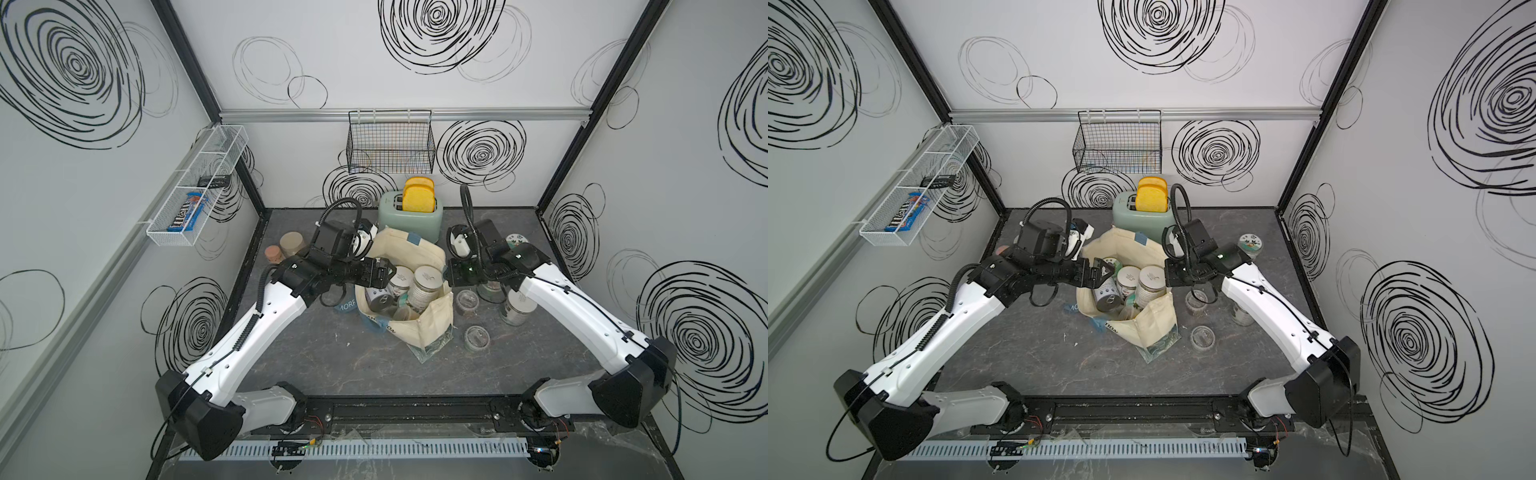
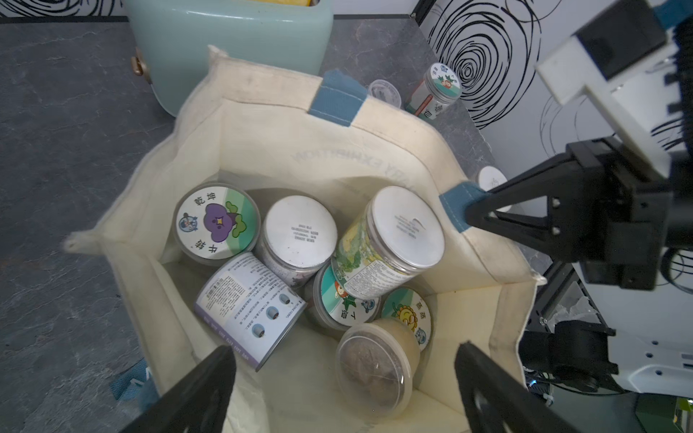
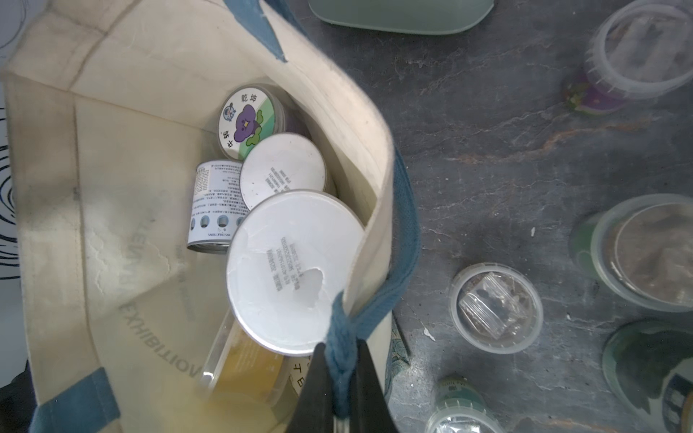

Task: Take out the seed jars from the canvas bag
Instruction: Adjust the canvas bag at the center of the board.

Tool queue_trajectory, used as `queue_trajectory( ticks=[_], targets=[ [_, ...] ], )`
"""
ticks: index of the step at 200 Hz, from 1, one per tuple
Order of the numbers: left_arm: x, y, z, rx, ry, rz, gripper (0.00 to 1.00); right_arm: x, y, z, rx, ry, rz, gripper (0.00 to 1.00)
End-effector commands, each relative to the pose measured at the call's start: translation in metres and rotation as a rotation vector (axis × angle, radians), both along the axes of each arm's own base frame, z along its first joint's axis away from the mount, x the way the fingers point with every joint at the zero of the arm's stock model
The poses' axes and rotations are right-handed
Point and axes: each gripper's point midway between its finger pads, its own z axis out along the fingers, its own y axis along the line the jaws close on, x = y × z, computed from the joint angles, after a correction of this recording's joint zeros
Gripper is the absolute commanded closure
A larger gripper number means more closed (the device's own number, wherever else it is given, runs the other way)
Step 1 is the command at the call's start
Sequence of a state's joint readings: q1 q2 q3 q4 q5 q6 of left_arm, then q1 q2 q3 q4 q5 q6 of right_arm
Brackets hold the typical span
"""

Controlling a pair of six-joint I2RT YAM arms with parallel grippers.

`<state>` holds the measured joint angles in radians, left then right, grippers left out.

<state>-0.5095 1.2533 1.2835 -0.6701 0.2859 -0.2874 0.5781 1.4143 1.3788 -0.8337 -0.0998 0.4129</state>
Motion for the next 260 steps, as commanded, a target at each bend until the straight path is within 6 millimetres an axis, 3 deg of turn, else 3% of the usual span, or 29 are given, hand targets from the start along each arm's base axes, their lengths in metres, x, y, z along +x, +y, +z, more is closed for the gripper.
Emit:
queue_trajectory(
  ticks=[1,34,68,85,99,122,165,216,260],
  targets=[
    [-0.001,-0.012,0.007,-0.03,-0.066,-0.065,0.04,0.02,0.006,0.01,-0.042,-0.079,0.025,1.0],
    [0.002,-0.016,-0.01,-0.011,-0.057,-0.08,0.04,0.049,0.026,0.021,-0.05,-0.183,0.112,1.0],
    [0.008,-0.024,-0.021,0.016,-0.078,-0.093,0.04,0.074,0.045,0.016,-0.071,-0.243,0.202,0.98],
    [0.012,-0.03,-0.021,0.023,-0.102,-0.101,0.04,0.082,0.044,0.014,-0.098,-0.23,0.186,0.87],
    [0.016,-0.035,-0.022,0.032,-0.116,-0.106,0.04,0.081,0.038,0.014,-0.11,-0.196,0.172,0.71],
    [0.026,-0.042,-0.027,0.047,-0.116,-0.103,0.04,0.072,0.025,0.018,-0.123,-0.147,0.12,0.62],
    [0.04,-0.061,-0.042,0.066,-0.107,-0.145,0.04,0.05,0.012,0.02,-0.049,-0.153,0.081,0.59],
    [0.052,-0.087,-0.054,0.048,-0.114,-0.15,0.04,0.045,0.006,0.021,0.041,-0.137,0.058,0.58],
    [0.079,-0.093,-0.064,0.05,-0.184,-0.07,0.04,0.04,0.006,0.017,0.083,-0.103,0.064,0.58]
  ],
)
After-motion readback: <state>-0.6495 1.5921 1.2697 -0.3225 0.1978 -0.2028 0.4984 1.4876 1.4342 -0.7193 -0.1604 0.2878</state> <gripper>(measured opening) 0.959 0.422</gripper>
